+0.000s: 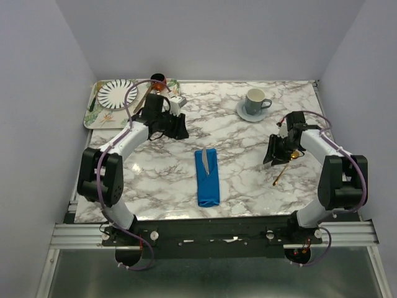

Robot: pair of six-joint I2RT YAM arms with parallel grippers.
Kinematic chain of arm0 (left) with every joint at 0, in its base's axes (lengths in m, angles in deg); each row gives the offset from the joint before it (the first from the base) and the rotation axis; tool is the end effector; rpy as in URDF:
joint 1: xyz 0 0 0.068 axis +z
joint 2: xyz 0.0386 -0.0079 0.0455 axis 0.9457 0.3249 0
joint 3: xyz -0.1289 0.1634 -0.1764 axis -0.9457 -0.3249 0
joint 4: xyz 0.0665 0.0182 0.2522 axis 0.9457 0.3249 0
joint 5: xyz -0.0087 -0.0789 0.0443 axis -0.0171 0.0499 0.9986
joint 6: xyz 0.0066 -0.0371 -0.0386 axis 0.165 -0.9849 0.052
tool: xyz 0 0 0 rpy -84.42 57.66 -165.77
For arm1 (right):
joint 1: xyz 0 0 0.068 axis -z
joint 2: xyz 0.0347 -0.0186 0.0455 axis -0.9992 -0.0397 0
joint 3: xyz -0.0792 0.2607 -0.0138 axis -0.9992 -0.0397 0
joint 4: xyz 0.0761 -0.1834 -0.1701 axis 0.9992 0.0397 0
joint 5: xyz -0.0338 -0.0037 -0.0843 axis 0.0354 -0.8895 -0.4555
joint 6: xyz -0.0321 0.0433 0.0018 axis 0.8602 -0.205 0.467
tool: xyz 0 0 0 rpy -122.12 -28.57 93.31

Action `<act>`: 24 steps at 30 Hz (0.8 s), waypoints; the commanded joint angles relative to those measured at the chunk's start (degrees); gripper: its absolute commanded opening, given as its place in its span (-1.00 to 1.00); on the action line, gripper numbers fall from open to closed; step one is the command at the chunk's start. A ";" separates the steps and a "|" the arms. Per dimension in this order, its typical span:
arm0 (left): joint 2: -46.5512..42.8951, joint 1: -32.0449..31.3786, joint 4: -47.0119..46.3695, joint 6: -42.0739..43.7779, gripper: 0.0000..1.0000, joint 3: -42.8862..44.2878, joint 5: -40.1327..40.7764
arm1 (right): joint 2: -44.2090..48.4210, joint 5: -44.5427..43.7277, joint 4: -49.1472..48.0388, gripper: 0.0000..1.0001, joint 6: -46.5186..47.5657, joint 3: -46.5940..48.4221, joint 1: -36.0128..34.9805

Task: Fold the napkin into a case and place the utensils inside
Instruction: Insert the knife into the folded napkin.

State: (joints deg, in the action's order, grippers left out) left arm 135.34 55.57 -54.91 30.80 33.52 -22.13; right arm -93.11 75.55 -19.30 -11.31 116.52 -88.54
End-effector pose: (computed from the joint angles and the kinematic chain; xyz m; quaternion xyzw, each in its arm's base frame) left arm 0.3390 -0.1131 0.2487 0.2103 0.8667 -0.3043 0.3347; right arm 0.2879 0.0146 0.1914 0.0546 0.9783 0.1596 0.1203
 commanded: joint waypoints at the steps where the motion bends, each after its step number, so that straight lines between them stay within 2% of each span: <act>1: 9.91 -3.25 5.10 5.52 0.00 7.94 -5.88 | -4.37 9.08 0.01 -0.05 -0.26 3.45 -0.24; 6: 16.16 -4.75 4.74 11.21 -0.15 15.76 -2.45 | -5.52 11.02 0.19 -0.04 0.09 4.51 -0.24; 9: 21.78 -5.37 11.57 20.00 -0.21 24.44 -1.04 | -5.08 11.11 0.10 -0.03 0.44 4.16 -0.15; 10: 25.02 -5.54 16.73 25.50 -0.24 26.90 -1.04 | -4.91 11.11 -0.07 -0.03 0.44 3.90 -0.23; 11: 26.70 -5.72 19.39 27.73 -0.26 31.80 -0.86 | -4.82 11.02 -0.16 -0.03 0.53 3.72 -0.24; 14: 31.28 -6.24 26.52 35.71 -0.31 38.33 -0.95 | -4.64 11.11 -0.43 -0.03 0.53 3.81 -0.23; 18: 34.71 -7.21 31.80 44.88 -0.35 42.13 -0.25 | -4.47 10.15 -0.25 -0.03 0.44 4.60 -0.24; 24: 37.18 -8.97 33.74 48.58 -0.35 43.37 0.28 | -3.41 9.35 -0.34 -0.02 0.88 4.16 -0.24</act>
State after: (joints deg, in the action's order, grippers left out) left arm 170.91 48.19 -26.29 72.28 75.70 -23.05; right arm -98.40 85.12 -19.43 -11.12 119.76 -88.52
